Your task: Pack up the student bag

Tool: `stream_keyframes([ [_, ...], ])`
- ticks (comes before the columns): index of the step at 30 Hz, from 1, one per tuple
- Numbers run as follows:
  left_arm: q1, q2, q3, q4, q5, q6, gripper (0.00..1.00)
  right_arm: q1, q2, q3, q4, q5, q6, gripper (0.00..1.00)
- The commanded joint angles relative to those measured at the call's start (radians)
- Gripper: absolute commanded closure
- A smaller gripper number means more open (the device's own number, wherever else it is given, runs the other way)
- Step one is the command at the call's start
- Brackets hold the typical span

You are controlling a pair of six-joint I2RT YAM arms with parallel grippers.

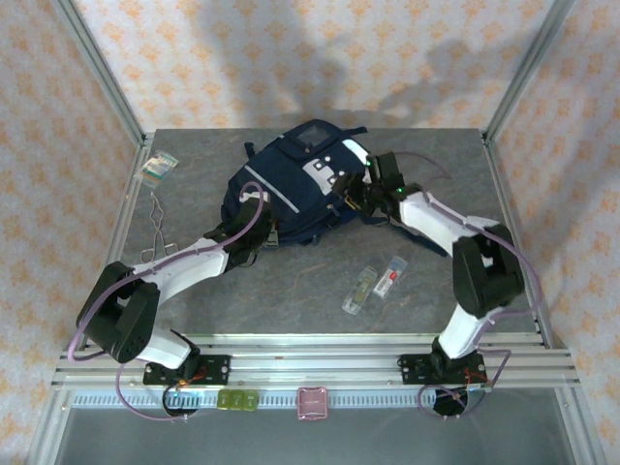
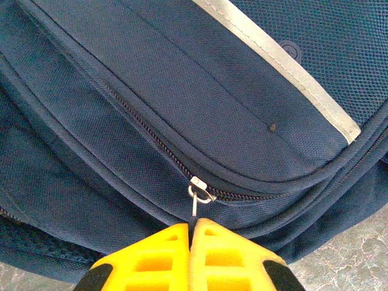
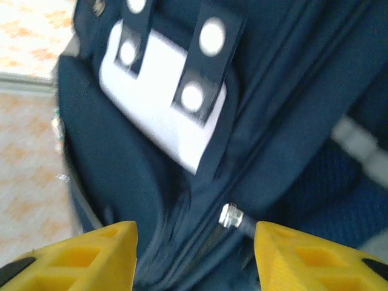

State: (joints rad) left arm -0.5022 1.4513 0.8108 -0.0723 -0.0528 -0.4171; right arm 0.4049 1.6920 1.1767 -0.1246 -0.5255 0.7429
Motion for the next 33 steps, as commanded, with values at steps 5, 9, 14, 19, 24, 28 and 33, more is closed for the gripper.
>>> stream_keyframes([
  [5, -0.006, 0.009, 0.014, -0.075, -0.002, 0.037, 1.0, 0.16, 0.038, -0.071, 0.251, -0.127, 0.219, 0.47],
  [9, -0.005, 0.008, 0.018, -0.066, 0.017, 0.03, 1.0, 0.18, 0.121, -0.019, 0.276, -0.136, 0.26, 0.48],
  [14, -0.012, -0.002, 0.008, -0.047, 0.031, 0.023, 1.0, 0.193, 0.202, 0.055, 0.273, -0.124, 0.282, 0.51],
  [19, -0.018, -0.005, -0.003, -0.043, 0.027, 0.024, 1.0, 0.193, 0.248, 0.093, 0.311, -0.124, 0.332, 0.54],
  [24, -0.018, 0.003, -0.005, -0.043, 0.001, 0.029, 1.0, 0.193, 0.307, 0.126, 0.28, -0.076, 0.392, 0.59],
  [28, -0.019, 0.036, 0.01, -0.057, -0.077, 0.023, 1.0, 0.192, 0.349, 0.137, 0.293, -0.039, 0.422, 0.95],
  [33, -0.001, 0.075, 0.031, -0.092, -0.219, 0.03, 1.0, 0.186, 0.299, 0.072, 0.33, 0.017, 0.411, 1.0],
])
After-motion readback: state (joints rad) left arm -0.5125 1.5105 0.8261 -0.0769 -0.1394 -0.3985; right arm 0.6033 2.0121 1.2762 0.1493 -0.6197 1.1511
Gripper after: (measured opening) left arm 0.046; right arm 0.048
